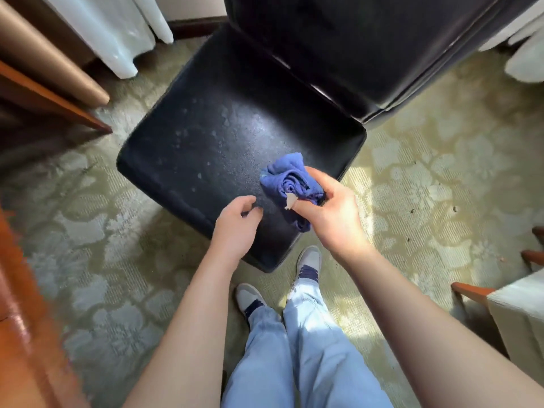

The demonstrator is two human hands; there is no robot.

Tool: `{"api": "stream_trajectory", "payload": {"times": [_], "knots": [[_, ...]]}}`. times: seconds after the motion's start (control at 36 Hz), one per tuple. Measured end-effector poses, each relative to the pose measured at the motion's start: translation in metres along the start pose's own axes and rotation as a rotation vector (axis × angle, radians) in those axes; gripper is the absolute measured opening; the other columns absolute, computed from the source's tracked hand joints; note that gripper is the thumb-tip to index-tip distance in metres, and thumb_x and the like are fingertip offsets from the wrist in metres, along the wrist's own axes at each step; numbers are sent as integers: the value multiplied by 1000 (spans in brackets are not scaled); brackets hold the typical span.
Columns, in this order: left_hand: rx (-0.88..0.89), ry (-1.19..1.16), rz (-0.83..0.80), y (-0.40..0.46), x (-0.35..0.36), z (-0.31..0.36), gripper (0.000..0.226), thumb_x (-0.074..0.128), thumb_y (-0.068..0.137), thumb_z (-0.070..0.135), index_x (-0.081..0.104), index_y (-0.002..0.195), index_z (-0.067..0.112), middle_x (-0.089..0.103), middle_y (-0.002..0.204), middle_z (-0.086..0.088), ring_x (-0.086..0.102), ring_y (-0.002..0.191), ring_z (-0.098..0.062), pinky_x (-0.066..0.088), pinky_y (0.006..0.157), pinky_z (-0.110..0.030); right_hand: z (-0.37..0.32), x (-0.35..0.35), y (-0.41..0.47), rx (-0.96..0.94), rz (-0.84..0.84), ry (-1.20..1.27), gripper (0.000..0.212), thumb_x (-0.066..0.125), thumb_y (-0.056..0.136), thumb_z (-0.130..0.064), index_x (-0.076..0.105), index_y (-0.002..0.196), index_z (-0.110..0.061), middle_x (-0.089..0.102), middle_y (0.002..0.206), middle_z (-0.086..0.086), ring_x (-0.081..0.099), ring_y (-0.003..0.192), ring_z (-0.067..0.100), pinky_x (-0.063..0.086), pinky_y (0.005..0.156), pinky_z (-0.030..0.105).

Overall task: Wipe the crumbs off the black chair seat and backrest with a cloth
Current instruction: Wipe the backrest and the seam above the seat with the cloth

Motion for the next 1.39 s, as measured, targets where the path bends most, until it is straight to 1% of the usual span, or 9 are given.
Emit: {"api": "stream_trajectory", "payload": {"times": [0.11, 0.28, 0.42, 0.56, 0.69, 0.89, 1.03, 1.14, 1.39], "knots": [[53, -273, -22, -52, -38, 83, 27, 49, 103, 28, 60, 128, 29, 63, 125, 3, 64, 114, -17, 55, 98, -49, -68, -12, -24, -26, -20, 56, 44, 79, 74, -11, 71, 116, -22, 76, 105, 1, 72, 101, 22, 56, 94, 46], [322, -170, -140, -128, -78, 176, 45, 62, 96, 11, 56, 132, 37, 63, 123, 14, 66, 108, -5, 53, 93, -32, -159, -32, -60, -87, -85, 156, 43, 75, 81, 7, 69, 110, -24, 77, 98, -5, 71, 91, 7, 53, 80, 21], [391, -168, -193, -160, -83, 218, 37, 66, 94, 6, 63, 123, 28, 73, 108, 14, 69, 91, 6, 50, 77, -14, -209, -48, -71, -100, -137, 211, 42, 73, 77, -4, 73, 110, -29, 76, 106, 6, 69, 97, 16, 55, 87, 36], [414, -182, -246, -165, -83, 265, 29, 73, 90, 8, 63, 113, 24, 75, 108, 0, 72, 99, -10, 54, 78, -21, -243, -70, -56, -75, -152, 215, 52, 72, 75, -8, 65, 123, -26, 74, 112, 2, 71, 101, 15, 54, 78, 27], [459, -115, -195, -157, -85, 318, 13, 73, 91, 13, 64, 100, 14, 74, 96, -12, 69, 86, -11, 54, 77, -25, -278, -88, -29, -75, -115, 185, 54, 73, 70, -16, 63, 120, -34, 72, 115, -4, 70, 104, 16, 53, 76, 28], [488, -129, -142, -137, -92, 383, 5, 70, 94, 15, 65, 93, 15, 70, 86, -5, 67, 82, -14, 55, 74, -33, -330, -107, 5, -150, -170, 226, 40, 70, 90, -5, 60, 124, -24, 71, 118, 2, 68, 110, 19, 55, 87, 32], [483, -122, -99, -120, -97, 413, 7, 70, 86, 26, 65, 83, 21, 71, 84, -6, 67, 81, -17, 55, 74, -39, -352, -113, 32, -196, -175, 71, 39, 67, 93, -11, 64, 125, -33, 72, 118, -7, 67, 112, 12, 53, 100, 37], [461, -89, -41, -102, -98, 431, 11, 71, 89, 19, 64, 81, 18, 71, 81, -11, 68, 76, -21, 55, 72, -44, -358, -120, 55, -190, -49, -169, 65, 73, 85, -34, 44, 140, -52, 60, 131, -20, 61, 115, -2, 48, 105, 35], [412, -5, -63, -58, -88, 480, 14, 67, 74, 37, 65, 77, 23, 74, 85, -15, 72, 87, -39, 58, 81, -59, -381, -116, 79, -304, 123, -542, 93, 81, 67, -54, 31, 145, -51, 22, 157, -15, 37, 137, 11, 40, 110, 32]]}}
Point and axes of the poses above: each hand's wrist, its own y-axis towards the middle knuckle, its own x-axis out of the palm, z = x × y, the point moved 6 cm from there along y, towards the middle knuckle
